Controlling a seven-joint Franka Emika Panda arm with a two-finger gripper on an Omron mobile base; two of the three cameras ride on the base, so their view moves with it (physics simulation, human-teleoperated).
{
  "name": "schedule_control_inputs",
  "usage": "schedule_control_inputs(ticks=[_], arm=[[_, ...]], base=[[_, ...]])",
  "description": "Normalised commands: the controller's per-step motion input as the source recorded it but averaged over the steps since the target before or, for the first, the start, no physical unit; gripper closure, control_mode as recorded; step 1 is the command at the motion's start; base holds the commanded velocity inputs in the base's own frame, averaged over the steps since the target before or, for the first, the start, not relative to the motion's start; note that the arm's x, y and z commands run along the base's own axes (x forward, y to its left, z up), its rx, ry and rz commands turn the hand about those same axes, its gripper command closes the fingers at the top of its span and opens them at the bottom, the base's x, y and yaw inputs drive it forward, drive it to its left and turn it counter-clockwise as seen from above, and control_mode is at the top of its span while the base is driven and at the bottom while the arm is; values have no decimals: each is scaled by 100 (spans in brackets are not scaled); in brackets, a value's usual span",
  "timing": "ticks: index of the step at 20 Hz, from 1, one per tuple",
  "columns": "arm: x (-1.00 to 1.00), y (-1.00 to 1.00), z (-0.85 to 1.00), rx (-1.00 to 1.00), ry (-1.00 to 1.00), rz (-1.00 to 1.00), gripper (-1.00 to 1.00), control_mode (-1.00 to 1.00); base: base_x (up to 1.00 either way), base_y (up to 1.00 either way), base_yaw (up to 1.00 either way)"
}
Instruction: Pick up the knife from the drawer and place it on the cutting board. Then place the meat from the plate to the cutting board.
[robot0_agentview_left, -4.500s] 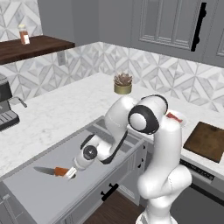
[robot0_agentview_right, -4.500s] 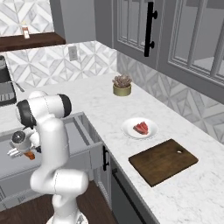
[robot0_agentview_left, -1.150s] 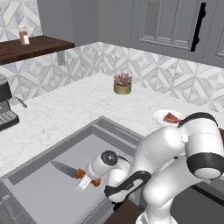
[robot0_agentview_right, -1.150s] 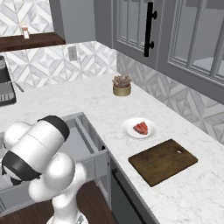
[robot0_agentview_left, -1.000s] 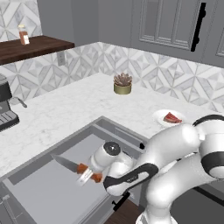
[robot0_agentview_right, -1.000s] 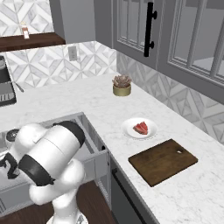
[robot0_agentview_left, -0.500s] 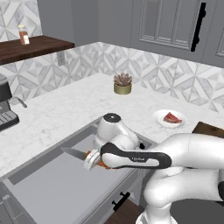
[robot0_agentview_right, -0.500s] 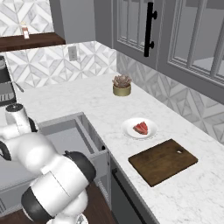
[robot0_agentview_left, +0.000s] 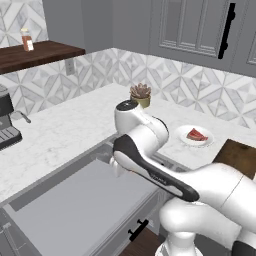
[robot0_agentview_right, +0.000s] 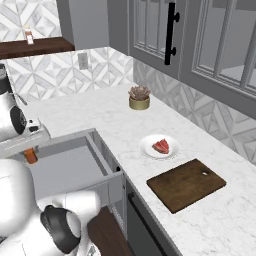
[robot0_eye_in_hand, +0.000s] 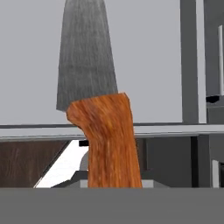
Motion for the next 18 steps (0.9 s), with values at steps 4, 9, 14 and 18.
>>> schedule_control_inputs(ticks=[4, 9, 14, 18], arm=[[-64, -100, 26, -11, -5, -20, 100, -100], [-54, -100, 3, -8, -6, -22, 100, -100], [-17, -100, 15, -2, -8, -25, 100, -100], [0, -100, 12, 0, -2, -29, 100, -100]], base=[[0, 0, 0], [0, 0, 0], [0, 0, 0], [0, 0, 0]])
